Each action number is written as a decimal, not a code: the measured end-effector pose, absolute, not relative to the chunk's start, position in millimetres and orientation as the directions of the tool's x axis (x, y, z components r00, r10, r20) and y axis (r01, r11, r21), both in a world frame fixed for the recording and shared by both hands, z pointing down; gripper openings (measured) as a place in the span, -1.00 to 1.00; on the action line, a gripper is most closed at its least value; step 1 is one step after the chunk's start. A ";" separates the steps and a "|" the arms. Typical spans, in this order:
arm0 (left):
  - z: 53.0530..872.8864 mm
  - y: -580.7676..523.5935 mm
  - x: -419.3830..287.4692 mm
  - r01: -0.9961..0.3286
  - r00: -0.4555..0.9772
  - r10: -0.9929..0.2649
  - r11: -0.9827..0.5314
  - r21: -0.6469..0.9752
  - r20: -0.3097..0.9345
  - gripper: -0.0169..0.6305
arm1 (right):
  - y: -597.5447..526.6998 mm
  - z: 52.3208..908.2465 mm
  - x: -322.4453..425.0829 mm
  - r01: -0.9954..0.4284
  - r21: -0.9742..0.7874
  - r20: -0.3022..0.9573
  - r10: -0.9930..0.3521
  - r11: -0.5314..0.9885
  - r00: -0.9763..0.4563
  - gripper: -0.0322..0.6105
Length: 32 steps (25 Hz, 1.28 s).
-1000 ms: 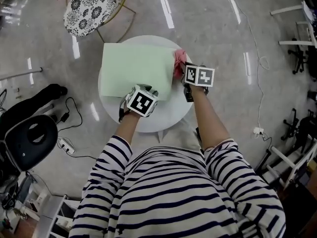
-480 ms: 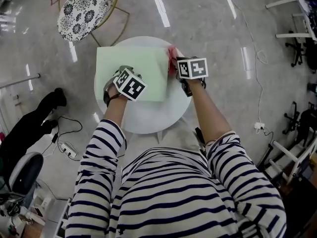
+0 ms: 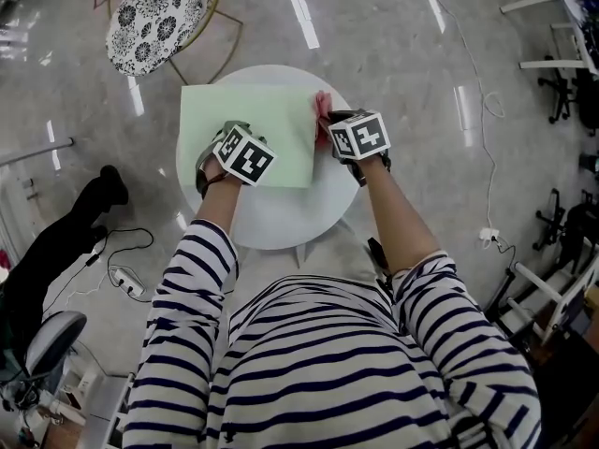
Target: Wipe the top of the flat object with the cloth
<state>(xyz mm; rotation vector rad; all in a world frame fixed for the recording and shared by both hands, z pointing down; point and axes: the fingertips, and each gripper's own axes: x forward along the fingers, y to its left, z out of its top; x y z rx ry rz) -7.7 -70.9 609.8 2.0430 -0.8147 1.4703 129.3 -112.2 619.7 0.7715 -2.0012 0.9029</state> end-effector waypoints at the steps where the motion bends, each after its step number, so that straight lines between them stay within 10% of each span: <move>1: 610.0 -71.1 -7.4 -0.712 0.238 -0.182 -0.701 0.045 0.954 -0.42 | -107.1 619.6 129.0 -0.759 -0.325 0.843 -0.191 0.564 -0.503 -0.75; 32: 611.4 -70.8 -9.7 -0.727 0.211 -0.161 -0.685 0.045 0.964 -0.43 | 70.8 618.8 114.6 -0.766 -0.434 0.861 -0.030 0.475 -0.507 -0.75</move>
